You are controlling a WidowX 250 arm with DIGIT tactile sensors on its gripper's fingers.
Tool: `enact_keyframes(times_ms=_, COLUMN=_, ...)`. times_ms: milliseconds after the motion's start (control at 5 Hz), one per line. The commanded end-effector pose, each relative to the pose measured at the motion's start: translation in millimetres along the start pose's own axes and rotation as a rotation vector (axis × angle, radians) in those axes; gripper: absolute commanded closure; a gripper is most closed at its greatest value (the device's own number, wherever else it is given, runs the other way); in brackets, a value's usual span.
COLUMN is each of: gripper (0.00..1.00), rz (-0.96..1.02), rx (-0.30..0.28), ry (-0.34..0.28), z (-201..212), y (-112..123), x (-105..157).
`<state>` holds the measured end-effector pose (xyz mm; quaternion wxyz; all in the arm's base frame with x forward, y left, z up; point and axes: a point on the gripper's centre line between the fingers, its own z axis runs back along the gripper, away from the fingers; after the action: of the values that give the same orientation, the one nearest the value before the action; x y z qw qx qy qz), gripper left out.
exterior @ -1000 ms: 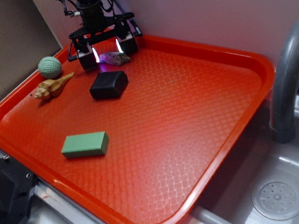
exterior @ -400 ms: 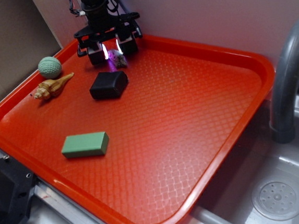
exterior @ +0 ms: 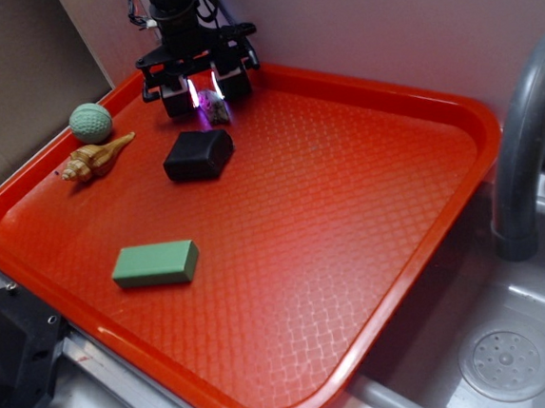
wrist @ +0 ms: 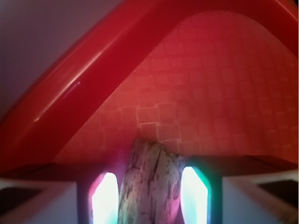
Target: Grab the wood chip.
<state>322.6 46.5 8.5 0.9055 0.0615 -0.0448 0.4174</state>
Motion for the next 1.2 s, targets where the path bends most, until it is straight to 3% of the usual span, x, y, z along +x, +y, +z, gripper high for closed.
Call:
enact_keyframes(times_ms=0, gripper=1.00, rz=-0.014, rx=0.018, ry=0.019, z=-2.5, y=11.7, x=-8.1)
enact_keyframes(times_ms=200, gripper=1.00, rz=-0.110, rx=-0.003, ry=0.017, z=22.4, y=18.9, x=-14.2)
enact_keyframes(times_ms=400, gripper=1.00, rz=-0.305, rx=-0.090, ry=0.012, z=77.3, y=22.9, x=-55.5)
enact_keyframes(times_ms=600, gripper=1.00, rz=-0.510, rx=-0.261, ry=0.041, z=133.1, y=37.8, x=-93.8)
enact_keyframes(times_ms=800, gripper=1.00, rz=-0.602, rx=-0.345, ry=0.005, z=182.8, y=48.0, x=-107.0)
enact_keyframes(times_ms=1000, gripper=1.00, rz=-0.716, rx=-0.391, ry=0.032, z=234.1, y=57.1, x=-117.5)
